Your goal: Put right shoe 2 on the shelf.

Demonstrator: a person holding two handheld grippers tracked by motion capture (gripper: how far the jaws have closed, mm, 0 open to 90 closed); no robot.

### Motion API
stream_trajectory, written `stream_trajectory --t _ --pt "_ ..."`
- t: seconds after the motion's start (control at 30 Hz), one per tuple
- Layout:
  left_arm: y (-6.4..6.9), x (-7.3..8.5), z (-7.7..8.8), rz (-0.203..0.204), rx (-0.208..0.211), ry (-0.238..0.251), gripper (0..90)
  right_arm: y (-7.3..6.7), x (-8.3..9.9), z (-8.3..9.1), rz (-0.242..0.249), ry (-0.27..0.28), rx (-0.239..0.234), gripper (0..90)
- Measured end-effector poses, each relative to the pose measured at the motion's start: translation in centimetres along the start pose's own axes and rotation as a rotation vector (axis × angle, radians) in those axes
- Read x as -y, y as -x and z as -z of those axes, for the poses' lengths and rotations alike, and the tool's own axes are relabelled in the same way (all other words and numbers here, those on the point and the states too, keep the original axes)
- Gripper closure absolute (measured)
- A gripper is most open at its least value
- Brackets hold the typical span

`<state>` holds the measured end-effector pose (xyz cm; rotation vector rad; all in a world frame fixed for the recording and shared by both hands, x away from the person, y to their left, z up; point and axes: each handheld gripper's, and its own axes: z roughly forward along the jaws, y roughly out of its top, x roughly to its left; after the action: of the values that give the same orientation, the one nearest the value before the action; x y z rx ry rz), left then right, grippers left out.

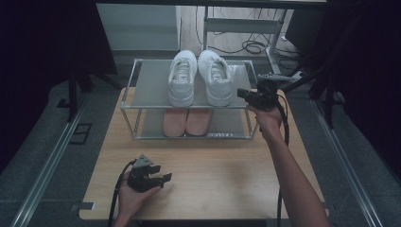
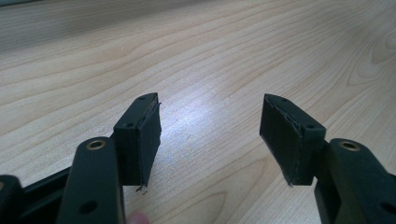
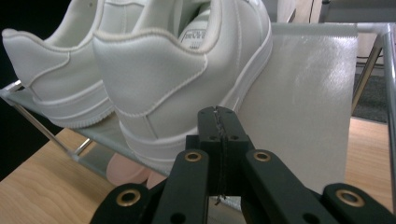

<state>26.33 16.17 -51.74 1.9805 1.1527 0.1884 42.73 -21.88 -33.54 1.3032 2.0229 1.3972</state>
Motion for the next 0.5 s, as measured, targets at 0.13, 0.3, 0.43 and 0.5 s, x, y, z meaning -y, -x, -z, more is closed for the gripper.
stream_trajectory --t 0.13,0.3,0.43,0.5 --pt "0.0 0.0 0.0 -0.002 0.001 -0.006 39.0 -0.1 0.5 -0.4 0.001 -0.011 -0.002 90.0" --pt "0.0 0.0 0.0 -0.001 0.003 -0.004 39.0 -0.5 1.0 -1.1 0.009 -0.026 -0.017 90.0" --pt "-0.1 0.0 0.1 -0.001 0.004 -0.005 39.0 -0.9 1.1 -1.4 0.035 -0.033 -0.009 90.0" --pt "-0.1 0.0 0.1 -0.001 0.003 -0.005 39.1 -1.1 1.1 -1.6 0.036 -0.036 -0.014 90.0"
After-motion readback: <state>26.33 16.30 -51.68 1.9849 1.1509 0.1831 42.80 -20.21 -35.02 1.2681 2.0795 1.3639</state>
